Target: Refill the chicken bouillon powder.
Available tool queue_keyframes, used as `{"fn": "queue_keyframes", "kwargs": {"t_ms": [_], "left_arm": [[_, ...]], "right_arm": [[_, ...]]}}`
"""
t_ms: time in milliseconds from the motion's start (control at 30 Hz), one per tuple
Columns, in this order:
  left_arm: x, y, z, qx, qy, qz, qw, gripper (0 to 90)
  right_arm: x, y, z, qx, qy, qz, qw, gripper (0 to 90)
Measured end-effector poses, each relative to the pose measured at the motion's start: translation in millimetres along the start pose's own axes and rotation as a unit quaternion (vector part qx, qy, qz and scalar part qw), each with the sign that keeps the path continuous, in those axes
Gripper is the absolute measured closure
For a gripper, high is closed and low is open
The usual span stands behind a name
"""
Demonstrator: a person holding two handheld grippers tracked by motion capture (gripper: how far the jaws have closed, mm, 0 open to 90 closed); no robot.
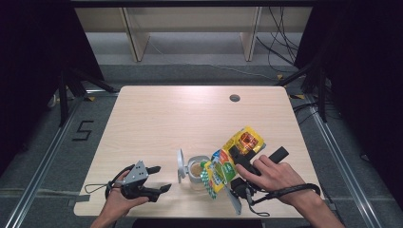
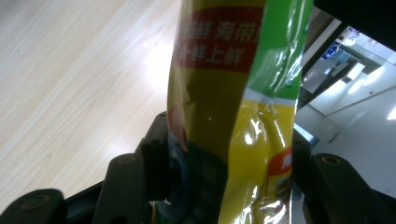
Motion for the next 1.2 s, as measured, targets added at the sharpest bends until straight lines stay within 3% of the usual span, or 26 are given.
{"fn": "queue_keyframes", "kwargs": {"t_ms": [233, 333, 433, 1200], "left_arm": [[-0.2, 0.1, 0.6, 0.001, -0.003, 0.003, 1.0000, 24.0], [0.5, -0.8, -1.8, -0.004, 0.009, -0.008, 0.9999, 23.9], [-0.1, -0.2, -0.1, 0.000, -0.001, 0.001, 1.0000, 24.0], [-0.1, -0.1, -0.2, -0.001, 0.000, 0.000, 1.0000, 23.9]], "right_arm": [[0.5, -0.5, 0.4, 0.005, -0.002, -0.001, 1.0000, 51.1], [0.7, -0.6, 0.1, 0.005, -0.001, -0.001, 1.0000, 51.1], [0.8, -0.8, -0.4, 0.005, 0.002, -0.002, 1.0000, 51.1], [1.4, -1.1, -0.4, 0.004, 0.001, -0.002, 1.0000, 51.2]]}}
Point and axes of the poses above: each handheld gripper's, and its own axes: y roughly forward along the jaws, x roughly out of its underside, z roughly to its right, the point moved 4 cm from there along y, roughly forward along the jaws, and after that the axes turned 2 degrees about y, right-handed, at the moved point
